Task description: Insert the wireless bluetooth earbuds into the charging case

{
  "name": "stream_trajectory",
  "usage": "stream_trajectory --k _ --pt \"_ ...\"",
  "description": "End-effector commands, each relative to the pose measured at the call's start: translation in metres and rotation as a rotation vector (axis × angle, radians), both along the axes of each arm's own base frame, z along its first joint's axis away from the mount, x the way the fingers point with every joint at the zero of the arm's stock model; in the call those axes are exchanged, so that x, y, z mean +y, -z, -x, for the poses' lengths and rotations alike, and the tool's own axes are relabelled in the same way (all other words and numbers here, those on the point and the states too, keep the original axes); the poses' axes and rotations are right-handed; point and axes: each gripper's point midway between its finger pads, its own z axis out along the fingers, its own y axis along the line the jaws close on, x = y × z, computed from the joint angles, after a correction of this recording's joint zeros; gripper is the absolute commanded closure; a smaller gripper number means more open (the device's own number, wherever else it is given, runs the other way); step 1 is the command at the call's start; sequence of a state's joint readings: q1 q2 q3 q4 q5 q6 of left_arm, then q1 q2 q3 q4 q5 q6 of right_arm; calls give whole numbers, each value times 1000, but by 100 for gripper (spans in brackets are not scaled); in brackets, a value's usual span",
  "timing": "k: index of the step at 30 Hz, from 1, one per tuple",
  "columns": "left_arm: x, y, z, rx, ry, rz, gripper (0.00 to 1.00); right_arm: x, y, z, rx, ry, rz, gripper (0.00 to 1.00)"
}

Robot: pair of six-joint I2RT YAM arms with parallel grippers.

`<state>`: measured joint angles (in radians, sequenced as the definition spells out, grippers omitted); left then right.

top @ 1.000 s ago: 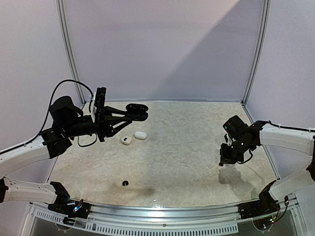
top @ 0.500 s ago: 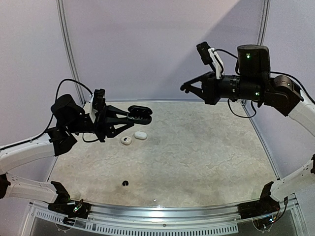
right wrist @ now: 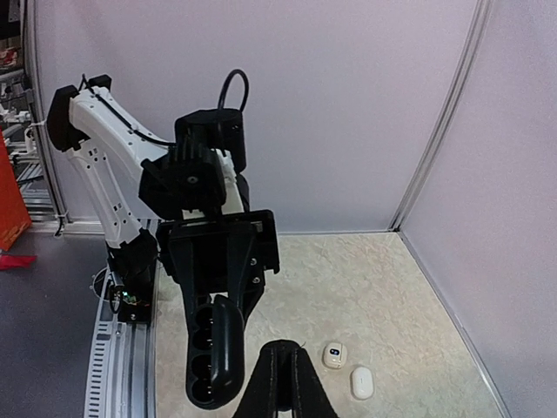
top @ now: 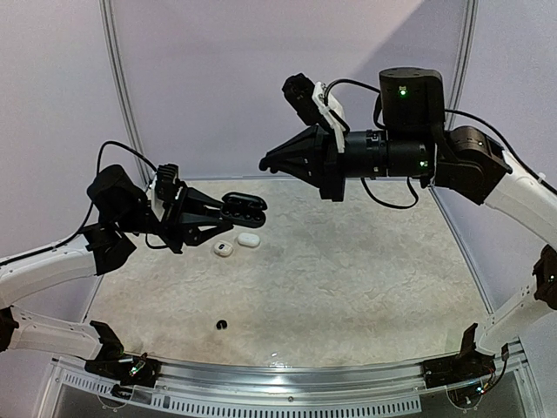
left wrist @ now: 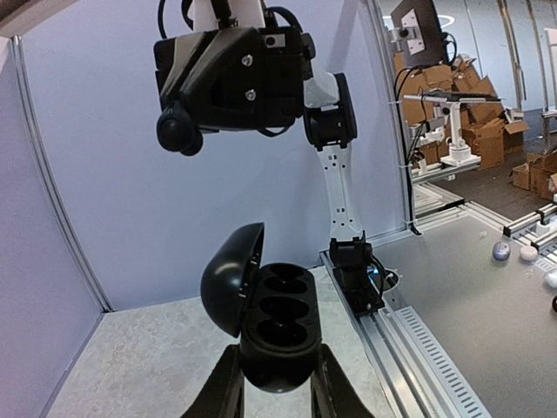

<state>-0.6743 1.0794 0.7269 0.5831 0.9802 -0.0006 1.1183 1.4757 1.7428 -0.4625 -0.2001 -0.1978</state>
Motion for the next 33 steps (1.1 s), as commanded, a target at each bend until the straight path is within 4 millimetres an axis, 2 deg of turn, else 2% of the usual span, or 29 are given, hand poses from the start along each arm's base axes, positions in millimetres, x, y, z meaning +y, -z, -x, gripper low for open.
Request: stream_trajectory --k 1,6,8,13,16,21,26,33 --pt "0 -8 3 -39 18 17 100 4 -28 21 -94 -78 -53 100" --pt "-1 -10 -2 6 -6 16 100 12 -19 36 -108 -138 -4 100" --pt "0 -10 -5 52 -19 14 100 17 -9 43 -115 -161 43 100" --pt "0 -9 -9 128 -30 6 100 25 29 35 -99 -138 199 100" --pt "0 -10 -9 135 -30 6 100 28 41 33 -94 -140 234 100" --pt "0 -10 -9 145 -32 5 100 27 54 29 -102 -123 271 100" --pt "0 -10 -9 142 -29 3 100 23 55 22 -125 -81 261 100" --pt "1 -11 -8 132 -31 8 100 22 67 18 -132 -61 300 100"
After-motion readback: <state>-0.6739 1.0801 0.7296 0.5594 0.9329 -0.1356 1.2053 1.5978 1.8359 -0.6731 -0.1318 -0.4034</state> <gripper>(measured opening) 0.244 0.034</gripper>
